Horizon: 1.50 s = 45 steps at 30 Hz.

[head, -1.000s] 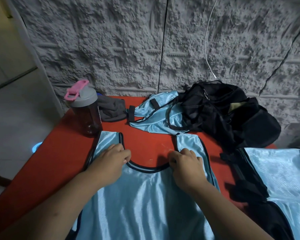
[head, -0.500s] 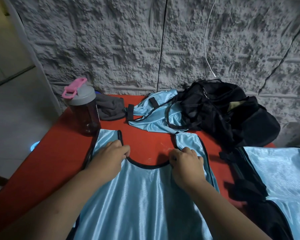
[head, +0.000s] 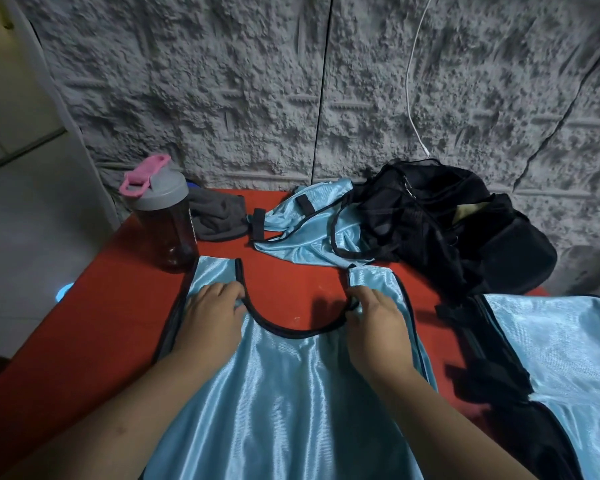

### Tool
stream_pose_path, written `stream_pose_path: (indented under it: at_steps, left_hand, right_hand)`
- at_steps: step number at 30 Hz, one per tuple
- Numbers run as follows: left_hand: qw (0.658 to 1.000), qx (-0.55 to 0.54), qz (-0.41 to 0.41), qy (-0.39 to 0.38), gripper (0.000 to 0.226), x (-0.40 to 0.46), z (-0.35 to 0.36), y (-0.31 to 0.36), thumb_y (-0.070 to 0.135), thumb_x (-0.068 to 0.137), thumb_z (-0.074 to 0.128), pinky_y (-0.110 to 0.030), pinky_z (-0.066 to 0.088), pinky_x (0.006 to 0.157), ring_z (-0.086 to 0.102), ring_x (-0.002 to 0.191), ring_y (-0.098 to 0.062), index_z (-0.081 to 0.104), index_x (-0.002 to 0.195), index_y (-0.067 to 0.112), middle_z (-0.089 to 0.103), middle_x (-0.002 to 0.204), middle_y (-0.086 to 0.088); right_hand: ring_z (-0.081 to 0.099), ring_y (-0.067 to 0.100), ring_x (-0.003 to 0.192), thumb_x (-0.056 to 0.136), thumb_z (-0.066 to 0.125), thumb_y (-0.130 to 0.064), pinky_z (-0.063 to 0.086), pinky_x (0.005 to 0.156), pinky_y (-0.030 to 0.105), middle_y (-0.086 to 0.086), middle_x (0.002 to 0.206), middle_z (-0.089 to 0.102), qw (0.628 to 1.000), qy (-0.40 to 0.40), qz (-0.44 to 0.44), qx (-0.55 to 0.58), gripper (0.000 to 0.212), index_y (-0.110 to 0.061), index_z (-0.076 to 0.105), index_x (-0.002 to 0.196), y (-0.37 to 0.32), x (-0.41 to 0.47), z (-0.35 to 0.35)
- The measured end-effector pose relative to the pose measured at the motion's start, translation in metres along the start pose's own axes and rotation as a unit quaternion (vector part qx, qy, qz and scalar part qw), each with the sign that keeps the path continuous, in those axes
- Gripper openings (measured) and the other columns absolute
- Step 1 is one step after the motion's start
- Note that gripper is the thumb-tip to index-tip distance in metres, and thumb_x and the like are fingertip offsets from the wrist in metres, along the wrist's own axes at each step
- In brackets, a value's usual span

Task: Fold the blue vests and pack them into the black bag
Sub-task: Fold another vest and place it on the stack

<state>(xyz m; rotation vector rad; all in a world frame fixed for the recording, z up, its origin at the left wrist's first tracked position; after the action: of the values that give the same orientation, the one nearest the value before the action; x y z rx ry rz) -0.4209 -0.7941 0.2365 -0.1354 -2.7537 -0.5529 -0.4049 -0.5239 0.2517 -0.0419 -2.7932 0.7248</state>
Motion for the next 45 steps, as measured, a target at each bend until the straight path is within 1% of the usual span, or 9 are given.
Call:
stream_pose_path:
  at_steps: [3,6,10,21,29,38,40,42,45]
  left_hand:
    - [0.997,0.038,-0.065,-0.022,0.034,-0.001,0.008,-0.021,0.042,0.093,0.056,-0.042,0.038,0.108,0.052,0.127,-0.024,0.057,0.122,0.024,0.062,0.129,0.002]
    - [0.986,0.076,-0.102,-0.109,0.063,0.000,0.023,-0.033,0.055,0.100,0.033,-0.038,0.007,0.126,0.013,0.154,-0.017,0.029,0.156,0.027,0.021,0.167,0.003]
    - [0.977,0.109,-0.102,-0.154,0.069,0.001,0.028,-0.033,0.060,0.100,0.018,-0.039,-0.003,0.126,-0.004,0.155,-0.015,0.006,0.162,0.032,-0.002,0.169,0.007]
    - [0.975,0.111,-0.073,-0.180,0.069,0.005,0.031,-0.029,0.055,0.103,0.021,-0.040,-0.006,0.126,-0.007,0.156,-0.018,0.005,0.162,0.023,-0.003,0.170,0.002]
    - [0.971,0.122,-0.094,-0.182,0.067,0.006,0.032,-0.038,0.065,0.098,0.016,-0.038,-0.004,0.126,-0.010,0.155,-0.017,-0.002,0.159,0.044,-0.004,0.170,0.003]
    - [0.985,0.070,-0.032,-0.154,0.059,-0.003,-0.005,-0.011,0.044,0.107,0.026,-0.042,-0.004,0.126,-0.001,0.156,-0.020,0.014,0.162,0.025,0.010,0.169,-0.001]
    - [0.985,0.063,-0.026,-0.160,0.060,-0.020,-0.019,-0.002,0.043,0.106,0.032,-0.041,-0.003,0.126,0.000,0.156,-0.020,0.017,0.161,0.025,0.011,0.169,-0.001]
    - [0.981,0.069,-0.014,-0.178,0.058,-0.043,-0.028,0.009,0.044,0.105,0.035,-0.039,0.003,0.125,0.008,0.155,-0.021,0.024,0.159,0.025,0.020,0.167,-0.001]
    - [0.984,0.057,-0.018,-0.166,0.051,-0.071,-0.046,0.019,0.043,0.100,0.046,-0.037,0.031,0.114,0.044,0.138,-0.021,0.047,0.148,0.024,0.051,0.148,-0.001]
  right_hand:
    - [0.040,0.026,0.143,0.099,0.050,-0.025,0.029,0.119,0.042,0.006,0.152,0.048,0.998,-0.053,0.015,-0.041,0.054,-0.016,0.042,0.151,0.017,-0.004,0.013]
    - [-0.002,0.014,0.157,0.105,0.026,-0.049,-0.002,0.127,0.040,-0.004,0.170,0.009,0.983,-0.142,0.036,-0.108,0.065,-0.023,0.012,0.163,0.037,-0.006,0.033]
    - [-0.012,0.014,0.156,0.103,0.020,-0.059,-0.007,0.126,0.041,-0.002,0.171,-0.003,0.978,-0.155,0.063,-0.127,0.070,-0.028,0.002,0.163,0.047,-0.002,0.033]
    - [0.000,0.022,0.157,0.102,0.020,-0.058,0.003,0.127,0.044,0.005,0.169,0.012,0.979,-0.126,0.080,-0.137,0.071,-0.019,0.014,0.161,0.058,0.002,0.025]
    - [-0.014,0.019,0.156,0.102,0.010,-0.061,-0.007,0.126,0.043,0.004,0.171,-0.005,0.973,-0.155,0.066,-0.155,0.068,-0.032,0.001,0.162,0.062,-0.003,0.027]
    - [0.015,0.019,0.155,0.105,0.041,-0.043,0.000,0.127,0.039,0.008,0.164,0.030,0.995,-0.090,0.042,0.005,0.058,-0.016,0.035,0.156,0.036,-0.001,-0.001]
    - [0.029,0.022,0.151,0.104,0.048,-0.036,0.015,0.126,0.039,0.007,0.160,0.039,0.994,-0.099,0.023,0.041,0.053,-0.017,0.042,0.153,0.015,-0.013,-0.011]
    - [0.052,0.026,0.133,0.101,0.053,-0.031,0.042,0.108,0.038,0.004,0.144,0.057,0.993,-0.113,-0.004,0.030,0.043,-0.021,0.055,0.143,-0.006,-0.034,-0.023]
    - [0.065,0.024,0.110,0.097,0.056,-0.030,0.052,0.088,0.035,0.001,0.120,0.071,0.992,-0.124,-0.008,-0.005,0.028,-0.021,0.071,0.119,-0.016,-0.071,-0.039]
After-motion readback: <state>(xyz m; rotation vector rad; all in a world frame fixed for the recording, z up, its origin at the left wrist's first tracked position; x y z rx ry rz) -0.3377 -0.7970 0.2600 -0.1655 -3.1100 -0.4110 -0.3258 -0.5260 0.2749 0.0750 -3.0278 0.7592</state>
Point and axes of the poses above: each hand's wrist, its own x-axis towards the middle knuckle, its own z-axis out of the palm, y = z × x, the point moved 9 cm from there along x, towards the middle knuckle
